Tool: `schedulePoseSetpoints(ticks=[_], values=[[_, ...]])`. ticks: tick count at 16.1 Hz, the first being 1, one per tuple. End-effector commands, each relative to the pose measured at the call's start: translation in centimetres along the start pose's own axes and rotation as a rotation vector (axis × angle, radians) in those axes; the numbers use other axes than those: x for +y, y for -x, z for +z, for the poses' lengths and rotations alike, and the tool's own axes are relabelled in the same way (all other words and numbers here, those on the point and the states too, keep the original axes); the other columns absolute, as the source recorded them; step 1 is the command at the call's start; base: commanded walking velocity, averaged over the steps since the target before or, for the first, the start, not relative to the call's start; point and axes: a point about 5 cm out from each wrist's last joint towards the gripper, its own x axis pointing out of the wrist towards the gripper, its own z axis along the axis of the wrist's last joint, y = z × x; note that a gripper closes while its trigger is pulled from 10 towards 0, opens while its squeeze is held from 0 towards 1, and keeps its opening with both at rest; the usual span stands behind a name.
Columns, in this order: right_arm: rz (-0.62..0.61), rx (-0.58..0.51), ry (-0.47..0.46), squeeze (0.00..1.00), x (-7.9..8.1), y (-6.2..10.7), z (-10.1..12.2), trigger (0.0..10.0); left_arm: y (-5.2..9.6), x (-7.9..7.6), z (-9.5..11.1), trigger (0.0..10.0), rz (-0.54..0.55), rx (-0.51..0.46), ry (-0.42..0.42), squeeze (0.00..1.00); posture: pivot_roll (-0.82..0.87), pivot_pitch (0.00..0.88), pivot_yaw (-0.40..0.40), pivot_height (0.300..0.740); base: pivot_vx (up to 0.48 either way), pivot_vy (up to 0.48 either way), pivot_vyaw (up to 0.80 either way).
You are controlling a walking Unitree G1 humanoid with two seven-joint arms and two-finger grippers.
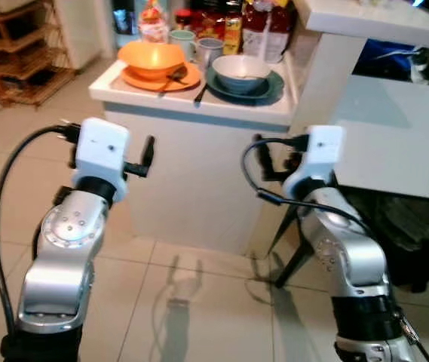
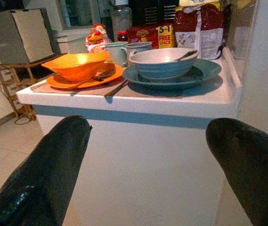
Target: Setting the table
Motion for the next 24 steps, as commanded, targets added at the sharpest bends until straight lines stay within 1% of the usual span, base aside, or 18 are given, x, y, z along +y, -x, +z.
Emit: schedulePoseSetpoints(ticks=[1,6,12,14,15,16,18,20,21,22,23,24], values=[[-0.053,-0.025,0.03,0.0,-1.2,0.0,0.7,10.0,-0.1,-0.7,0.5,10.0,-0.029,-0.015,0.003,0.0,0.08,0.012,-0.014,0.74,0.48,0.0,0.0],[-0.06,-0.046,0.036,0.0,-1.4,-0.4,1.2,10.0,-0.1,-0.7,0.5,10.0,-0.034,-0.009,0.001,0.0,0.09,0.027,-0.016,0.74,0.48,0.0,0.0],[-0.02,-0.089,-0.002,0.0,-1.0,-0.4,1.9,10.0,-0.1,-1.0,0.4,10.0,-0.046,-0.007,0.004,0.0,0.09,0.032,-0.018,0.74,0.48,0.0,0.0],[-0.003,-0.138,-0.023,0.0,-0.9,-0.3,2.6,10.0,-0.1,-0.9,0.4,10.0,-0.046,-0.008,0.005,0.0,0.09,0.032,-0.02,0.74,0.48,0.0,0.0],[0.009,-0.242,-0.069,0.0,-0.8,0.1,4.0,10.0,-0.1,-1.0,0.7,10.0,-0.056,-0.03,0.012,0.0,0.09,0.033,-0.021,0.74,0.435,0.0,0.0],[0.01,-0.341,-0.109,0.0,-1.1,0.7,5.3,10.0,0.2,-1.4,1.4,10.0,-0.086,-0.085,0.036,0.0,0.09,0.033,-0.022,0.74,0.0,0.0,0.0],[0.02,-0.4,-0.127,0.0,-1.4,1.1,6.2,10.0,0.4,-2.0,1.6,10.0,-0.127,-0.101,0.04,0.0,0.09,0.034,-0.019,0.74,0.0,0.0,0.0],[0.02,-0.375,-0.116,0.0,-1.8,1.1,6.1,10.0,0.5,-2.6,2.0,10.0,-0.175,-0.128,0.05,0.0,0.09,0.034,-0.019,0.74,0.0,0.0,0.0],[0.04,-0.292,-0.084,0.0,-2.5,0.8,5.5,10.0,0.8,-3.2,2.1,10.0,-0.241,-0.137,0.044,0.0,0.09,0.034,-0.019,0.74,0.0,0.0,0.0],[0.05,-0.216,-0.054,0.0,-3.6,0.6,5.1,10.0,1.1,-3.7,1.8,10.0,-0.315,-0.121,0.05,0.0,0.08,0.032,-0.011,0.74,0.0,0.0,0.0],[0.052,-0.2,-0.047,0.0,-4.1,0.6,5.0,10.0,1.2,-3.9,1.7,10.0,-0.343,-0.118,0.046,0.0,0.08,0.032,-0.011,0.74,0.0,0.0,0.0],[0.063,-0.185,-0.078,0.0,-5.4,0.7,5.4,10.0,1.6,-4.1,1.7,10.0,-0.391,-0.113,0.055,0.0,0.08,0.031,-0.012,0.74,0.0,0.0,0.0]])
